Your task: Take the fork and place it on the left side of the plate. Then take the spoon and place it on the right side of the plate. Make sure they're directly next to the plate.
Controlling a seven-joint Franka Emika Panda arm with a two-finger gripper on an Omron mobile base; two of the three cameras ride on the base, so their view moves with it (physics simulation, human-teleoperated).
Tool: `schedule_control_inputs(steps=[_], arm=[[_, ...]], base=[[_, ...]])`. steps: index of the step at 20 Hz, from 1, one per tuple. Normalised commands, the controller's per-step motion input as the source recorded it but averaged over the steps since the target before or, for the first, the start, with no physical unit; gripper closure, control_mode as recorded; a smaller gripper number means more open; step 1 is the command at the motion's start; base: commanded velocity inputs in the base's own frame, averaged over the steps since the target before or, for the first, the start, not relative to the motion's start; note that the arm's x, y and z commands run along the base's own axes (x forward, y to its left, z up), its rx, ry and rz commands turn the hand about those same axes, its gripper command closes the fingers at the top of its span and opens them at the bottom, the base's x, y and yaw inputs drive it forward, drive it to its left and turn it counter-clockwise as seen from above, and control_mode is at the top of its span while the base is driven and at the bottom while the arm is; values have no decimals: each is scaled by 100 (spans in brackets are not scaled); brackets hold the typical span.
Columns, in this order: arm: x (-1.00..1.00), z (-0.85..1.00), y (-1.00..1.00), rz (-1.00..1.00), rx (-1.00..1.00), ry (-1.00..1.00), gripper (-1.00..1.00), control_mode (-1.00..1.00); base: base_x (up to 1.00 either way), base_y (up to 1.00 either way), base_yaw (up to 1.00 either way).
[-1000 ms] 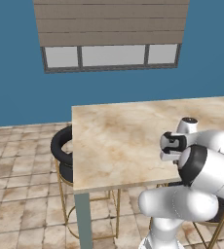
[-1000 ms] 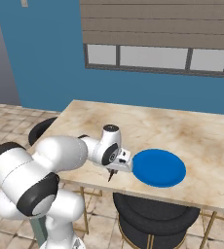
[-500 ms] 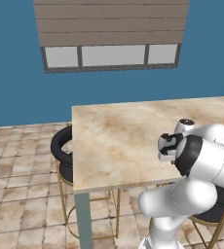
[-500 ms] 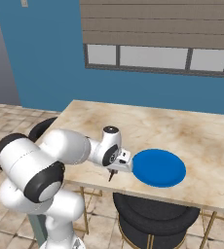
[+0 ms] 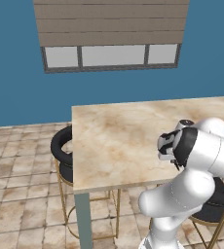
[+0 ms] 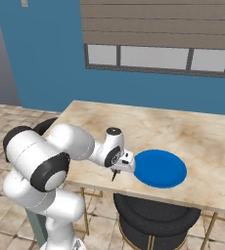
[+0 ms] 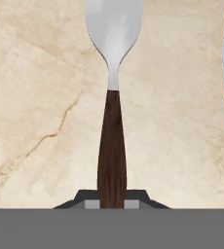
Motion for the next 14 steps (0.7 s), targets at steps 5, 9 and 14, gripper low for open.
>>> schedule_control_inputs(steps=[5, 9, 14], arm=[[7, -15, -8, 1, 0, -2, 100, -100], [7, -19, 0, 0, 0, -1, -100, -100], [11, -24, 0, 0, 0, 0, -100, -100]], base=[[0, 0, 0], [0, 0, 0], [0, 0, 0]])
